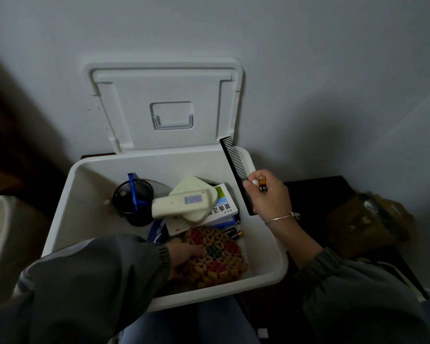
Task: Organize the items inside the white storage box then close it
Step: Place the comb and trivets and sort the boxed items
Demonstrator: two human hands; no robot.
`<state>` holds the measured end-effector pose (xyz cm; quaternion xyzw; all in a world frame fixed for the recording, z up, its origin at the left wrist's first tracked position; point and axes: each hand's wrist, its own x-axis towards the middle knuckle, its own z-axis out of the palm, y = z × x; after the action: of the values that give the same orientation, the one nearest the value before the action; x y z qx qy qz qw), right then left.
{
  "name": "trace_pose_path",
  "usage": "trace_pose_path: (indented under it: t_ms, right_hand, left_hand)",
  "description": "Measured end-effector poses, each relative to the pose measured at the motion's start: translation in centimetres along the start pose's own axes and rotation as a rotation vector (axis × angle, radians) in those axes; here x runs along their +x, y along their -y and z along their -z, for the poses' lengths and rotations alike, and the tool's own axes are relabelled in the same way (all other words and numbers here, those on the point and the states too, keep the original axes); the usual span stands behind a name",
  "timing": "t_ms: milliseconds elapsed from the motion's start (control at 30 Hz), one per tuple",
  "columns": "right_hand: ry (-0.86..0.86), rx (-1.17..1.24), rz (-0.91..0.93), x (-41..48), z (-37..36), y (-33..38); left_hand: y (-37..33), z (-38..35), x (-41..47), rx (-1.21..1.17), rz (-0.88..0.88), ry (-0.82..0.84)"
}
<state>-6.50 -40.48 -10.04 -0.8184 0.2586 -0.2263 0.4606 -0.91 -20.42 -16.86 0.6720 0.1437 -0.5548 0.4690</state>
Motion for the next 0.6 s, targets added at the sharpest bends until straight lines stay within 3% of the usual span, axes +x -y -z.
trace_pose_path:
  t_ms: [367,600]
  right_hand:
    - [0.022,-0.053,0.026,0.0,-0.1,0.2]
    - [0.017,-0.057,0.023,0.0,-0.1,0.2]
  left_hand:
    - [-0.6,0.9,0.6,0.128,-0.104,0.048]
    - [-1.7,1.4,-0.5,0.129,0.03,0.075]
